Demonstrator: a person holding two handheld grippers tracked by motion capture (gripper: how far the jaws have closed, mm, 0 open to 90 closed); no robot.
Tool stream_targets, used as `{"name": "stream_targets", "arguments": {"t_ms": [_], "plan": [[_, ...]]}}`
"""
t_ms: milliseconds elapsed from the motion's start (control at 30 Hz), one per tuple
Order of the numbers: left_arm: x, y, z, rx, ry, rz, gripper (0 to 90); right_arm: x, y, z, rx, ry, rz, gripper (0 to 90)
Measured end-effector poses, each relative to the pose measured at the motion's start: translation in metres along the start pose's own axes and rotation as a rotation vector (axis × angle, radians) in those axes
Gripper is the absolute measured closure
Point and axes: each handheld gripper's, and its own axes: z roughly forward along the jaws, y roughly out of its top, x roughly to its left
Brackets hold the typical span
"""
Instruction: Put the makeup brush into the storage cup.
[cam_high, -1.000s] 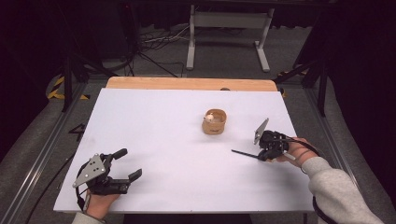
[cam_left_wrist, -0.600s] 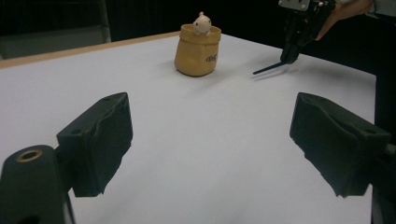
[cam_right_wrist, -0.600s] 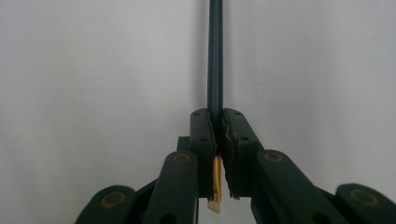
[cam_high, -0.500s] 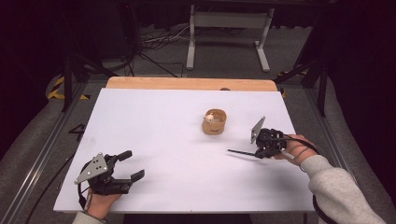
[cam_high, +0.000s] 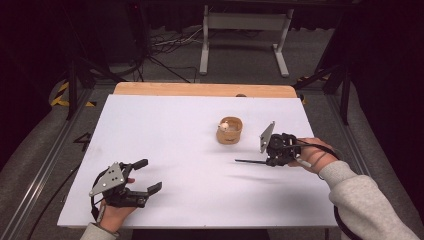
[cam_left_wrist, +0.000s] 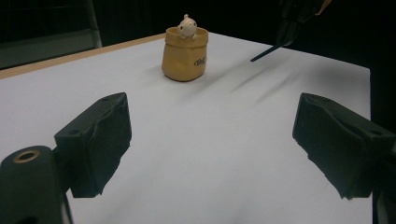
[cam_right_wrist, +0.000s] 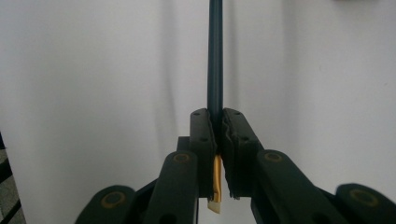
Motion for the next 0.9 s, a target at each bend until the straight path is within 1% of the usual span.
{"name": "stream_targets", "arguments": {"t_ms": [33, 67, 200, 233, 267, 333, 400, 467, 567, 700, 767, 833, 900], "plan": [[-0.001, 0.001, 0.002, -0.008, -0.002, 0.000, 12.6, 0.001, 0.003, -0.002, 0.002, -0.001, -0.009, 83.4], [-0.001, 0.002, 0.004, -0.008, -0.005, 0.004, 12.8, 0.002, 0.006, -0.004, 0.001, 0.002, -0.016, 83.5], [-0.003, 0.005, 0.009, -0.005, -0.019, 0.013, 13.0, 0.006, 0.018, -0.011, 0.008, -0.010, -0.057, 83.5], [-0.004, 0.006, 0.011, -0.006, -0.021, 0.016, 13.0, 0.007, 0.022, -0.013, 0.014, -0.012, -0.074, 83.4], [-0.004, 0.007, 0.012, -0.006, -0.024, 0.017, 13.0, 0.009, 0.026, -0.014, 0.015, -0.017, -0.079, 83.5], [-0.006, 0.008, 0.015, -0.010, -0.030, 0.021, 13.0, 0.013, 0.036, -0.017, 0.021, -0.025, -0.116, 83.4], [-0.006, 0.010, 0.016, -0.010, -0.034, 0.029, 13.1, 0.015, 0.044, -0.020, 0.028, -0.025, -0.136, 83.4], [-0.006, 0.011, 0.017, -0.011, -0.043, 0.027, 13.1, 0.019, 0.052, -0.022, 0.031, -0.026, -0.156, 83.5], [-0.008, 0.012, 0.019, -0.017, -0.053, 0.021, 13.1, 0.025, 0.065, -0.024, 0.028, -0.030, -0.186, 83.4], [-0.009, 0.013, 0.020, -0.014, -0.059, 0.025, 13.0, 0.030, 0.080, -0.024, 0.031, -0.030, -0.222, 83.4], [-0.009, 0.014, 0.021, -0.016, -0.062, 0.029, 12.6, 0.033, 0.086, -0.023, 0.034, -0.037, -0.240, 83.4], [-0.010, 0.014, 0.022, -0.017, -0.060, 0.036, 12.1, 0.035, 0.091, -0.023, 0.021, -0.040, -0.256, 83.4], [-0.010, 0.015, 0.025, -0.017, -0.067, 0.041, 11.9, 0.036, 0.096, -0.023, 0.024, -0.043, -0.266, 83.4]]}}
